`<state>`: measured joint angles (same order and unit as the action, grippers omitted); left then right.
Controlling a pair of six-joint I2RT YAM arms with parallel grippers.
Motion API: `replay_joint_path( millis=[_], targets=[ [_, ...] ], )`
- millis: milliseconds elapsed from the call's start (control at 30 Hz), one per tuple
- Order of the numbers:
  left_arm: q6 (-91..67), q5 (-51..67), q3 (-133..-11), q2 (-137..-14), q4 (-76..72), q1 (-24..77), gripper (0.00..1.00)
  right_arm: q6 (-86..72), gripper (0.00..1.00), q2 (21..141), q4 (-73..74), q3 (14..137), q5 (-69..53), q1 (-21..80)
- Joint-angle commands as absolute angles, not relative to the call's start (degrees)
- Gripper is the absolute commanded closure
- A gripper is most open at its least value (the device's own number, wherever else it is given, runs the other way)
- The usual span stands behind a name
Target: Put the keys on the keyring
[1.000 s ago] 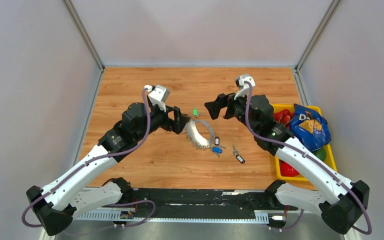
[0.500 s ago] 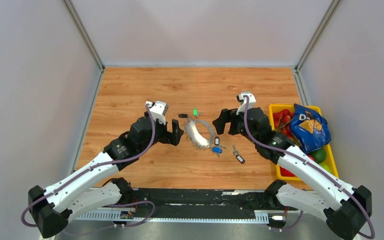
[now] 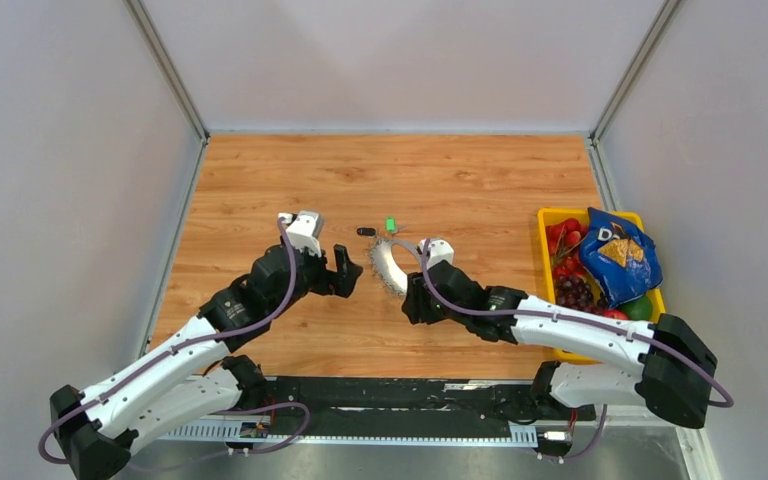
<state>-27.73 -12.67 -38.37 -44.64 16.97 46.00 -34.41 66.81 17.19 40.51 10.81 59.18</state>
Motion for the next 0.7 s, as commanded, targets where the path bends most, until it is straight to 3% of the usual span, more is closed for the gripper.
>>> replay_joint_path(
  millis=[0, 200, 667],
  targets=[
    [-28.8, -12.7, -37.3, -42.7, 16.8, 46.1, 0.00, -42.0, 0.59, 68.4, 14.3, 39.2, 18.4, 60.4],
    [-28.7, -12.7, -36.3, -41.5, 17.1, 46.1, 0.00, -45.3, 0.71, 75.2, 11.8, 40.7, 20.8, 60.9],
    [-28.3, -12.8, -35.4, -39.0, 18.3, 46.1, 0.00, -47.0, 0.70, 86.3, 11.3, 46.1, 27.1, 61.0]
  ],
)
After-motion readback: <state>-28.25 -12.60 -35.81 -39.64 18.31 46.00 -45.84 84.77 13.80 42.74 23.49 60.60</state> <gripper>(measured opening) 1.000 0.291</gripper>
